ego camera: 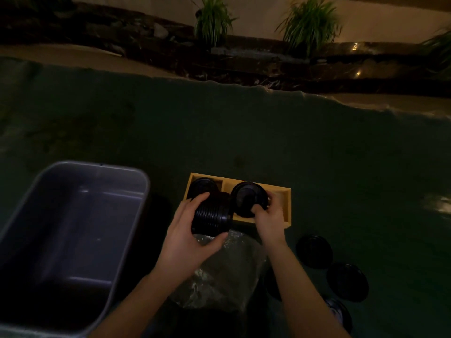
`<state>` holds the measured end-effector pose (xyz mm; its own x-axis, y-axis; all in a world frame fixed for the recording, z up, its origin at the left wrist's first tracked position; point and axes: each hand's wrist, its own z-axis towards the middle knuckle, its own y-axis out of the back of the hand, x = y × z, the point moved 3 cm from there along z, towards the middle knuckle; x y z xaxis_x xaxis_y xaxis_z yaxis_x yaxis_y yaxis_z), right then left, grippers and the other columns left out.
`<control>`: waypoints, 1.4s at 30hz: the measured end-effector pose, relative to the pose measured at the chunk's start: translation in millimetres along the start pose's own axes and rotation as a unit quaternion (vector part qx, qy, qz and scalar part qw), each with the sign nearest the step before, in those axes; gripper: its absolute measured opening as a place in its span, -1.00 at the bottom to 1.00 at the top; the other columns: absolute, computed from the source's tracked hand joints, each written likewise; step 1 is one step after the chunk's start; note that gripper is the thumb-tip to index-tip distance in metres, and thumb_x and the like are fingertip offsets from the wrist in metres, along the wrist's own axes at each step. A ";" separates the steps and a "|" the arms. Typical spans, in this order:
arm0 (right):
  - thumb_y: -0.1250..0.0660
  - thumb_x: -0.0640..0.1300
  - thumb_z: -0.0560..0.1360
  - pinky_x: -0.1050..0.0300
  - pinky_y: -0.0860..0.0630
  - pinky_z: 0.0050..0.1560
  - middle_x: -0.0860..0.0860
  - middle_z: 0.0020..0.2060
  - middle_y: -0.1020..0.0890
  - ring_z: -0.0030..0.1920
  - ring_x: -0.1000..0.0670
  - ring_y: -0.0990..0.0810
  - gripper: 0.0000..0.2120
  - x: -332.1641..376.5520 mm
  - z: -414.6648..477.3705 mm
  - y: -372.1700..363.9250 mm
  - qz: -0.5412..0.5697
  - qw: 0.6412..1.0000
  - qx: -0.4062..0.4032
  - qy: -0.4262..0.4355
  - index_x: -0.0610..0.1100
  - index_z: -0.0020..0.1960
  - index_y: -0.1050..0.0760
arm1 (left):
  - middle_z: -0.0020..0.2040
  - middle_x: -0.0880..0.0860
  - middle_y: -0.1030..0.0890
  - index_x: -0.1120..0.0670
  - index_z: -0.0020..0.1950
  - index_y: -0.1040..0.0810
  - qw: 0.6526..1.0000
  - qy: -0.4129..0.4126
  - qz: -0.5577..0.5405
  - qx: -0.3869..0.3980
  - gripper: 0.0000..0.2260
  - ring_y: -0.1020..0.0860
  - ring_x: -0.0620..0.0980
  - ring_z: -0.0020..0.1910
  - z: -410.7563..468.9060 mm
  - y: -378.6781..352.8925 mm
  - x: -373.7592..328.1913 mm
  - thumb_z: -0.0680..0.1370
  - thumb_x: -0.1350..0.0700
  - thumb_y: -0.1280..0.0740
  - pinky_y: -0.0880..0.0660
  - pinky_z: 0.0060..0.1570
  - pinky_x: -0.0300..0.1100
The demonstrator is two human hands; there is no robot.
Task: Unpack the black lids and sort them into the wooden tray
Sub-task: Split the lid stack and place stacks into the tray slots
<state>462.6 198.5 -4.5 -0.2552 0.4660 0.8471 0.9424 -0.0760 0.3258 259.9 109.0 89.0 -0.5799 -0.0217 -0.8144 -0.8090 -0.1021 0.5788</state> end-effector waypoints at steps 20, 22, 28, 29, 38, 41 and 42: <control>-0.41 0.08 0.56 -0.12 -0.60 0.18 -0.13 0.29 -0.52 0.22 -0.16 -0.59 -0.60 0.6 56.4 -27.0 -0.384 0.922 -0.003 0.036 -0.08 0.31 -0.51 | 0.28 -0.33 -0.34 -0.24 0.48 -0.29 0.999 0.034 0.006 -0.008 -0.24 -0.36 -0.43 0.29 -0.1 18.0 19.7 0.37 -0.01 -0.58 -0.33 0.13 -0.63; -0.42 0.07 0.57 -0.12 -0.60 0.19 -0.11 0.29 -0.55 0.24 -0.16 -0.60 -0.58 5.6 46.4 -22.9 -0.341 0.940 -0.018 0.032 -0.10 0.34 -0.47 | 0.26 -0.27 -0.38 -0.20 0.49 -0.30 0.999 0.031 0.008 -0.005 -0.24 -0.37 -0.40 0.30 1.0 16.6 18.9 0.37 -0.03 -0.58 -0.33 0.14 -0.61; -0.38 0.02 0.60 -0.02 -0.70 0.00 0.09 -0.13 -0.71 -0.13 0.08 -0.72 -0.95 28.0 -38.7 -4.1 0.007 0.996 0.017 0.088 0.09 0.00 -0.62 | 0.31 -0.13 -0.39 -0.14 0.54 -0.25 0.999 0.019 0.024 -0.015 -0.19 -0.42 -0.31 0.26 7.0 5.5 15.4 0.38 0.00 -0.59 -0.32 0.17 -0.60; -0.38 0.09 0.58 0.01 -0.70 -0.03 0.10 -0.11 -0.73 -0.14 0.08 -0.73 -0.92 29.1 -56.1 -2.7 0.057 0.994 0.043 0.081 0.12 0.00 -0.62 | 0.33 -0.12 -0.39 -0.13 0.55 -0.23 0.999 0.015 0.028 -0.014 -0.16 -0.41 -0.28 0.28 7.2 2.1 14.1 0.38 0.01 -0.59 -0.32 0.18 -0.57; -0.54 0.32 0.24 0.30 -0.61 0.09 0.22 0.13 -0.72 0.21 0.22 -0.66 -0.29 29.6 -106.6 9.1 0.208 0.969 0.132 0.002 0.14 0.33 -0.47 | 0.54 -0.11 -0.33 -0.15 0.63 0.07 0.986 -0.109 0.066 0.108 -0.04 -0.18 -0.31 0.51 -14.4 -40.5 -20.1 0.43 -0.07 -0.50 -0.27 0.47 -0.20; -0.60 0.19 0.21 0.31 -0.63 0.01 0.15 0.10 -0.74 0.13 0.19 -0.70 -0.34 25.2 -104.0 18.8 0.232 0.967 0.103 -0.008 0.15 0.26 -0.50 | 0.58 -0.35 -0.18 -0.15 0.64 0.12 0.981 -0.108 0.018 0.159 -0.14 -0.26 -0.26 0.53 -20.7 -39.8 -24.8 0.50 -0.09 -0.36 -0.20 0.46 -0.34; -0.59 0.11 0.24 0.29 -0.63 -0.02 0.09 0.11 -0.73 0.10 0.17 -0.71 -0.39 22.3 -103.2 21.1 0.239 0.966 0.093 -0.013 0.14 0.25 -0.50 | 0.58 -0.36 -0.20 -0.13 0.65 0.08 0.981 -0.104 -0.009 0.166 -0.18 -0.36 -0.23 0.47 -22.3 -38.1 -25.4 0.52 -0.04 -0.35 -0.23 0.40 -0.43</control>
<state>454.4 116.3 64.7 0.2224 0.4391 0.8705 0.9744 -0.1296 -0.1836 307.5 91.2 86.7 -0.5447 0.1842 -0.8181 -0.7854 0.2300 0.5747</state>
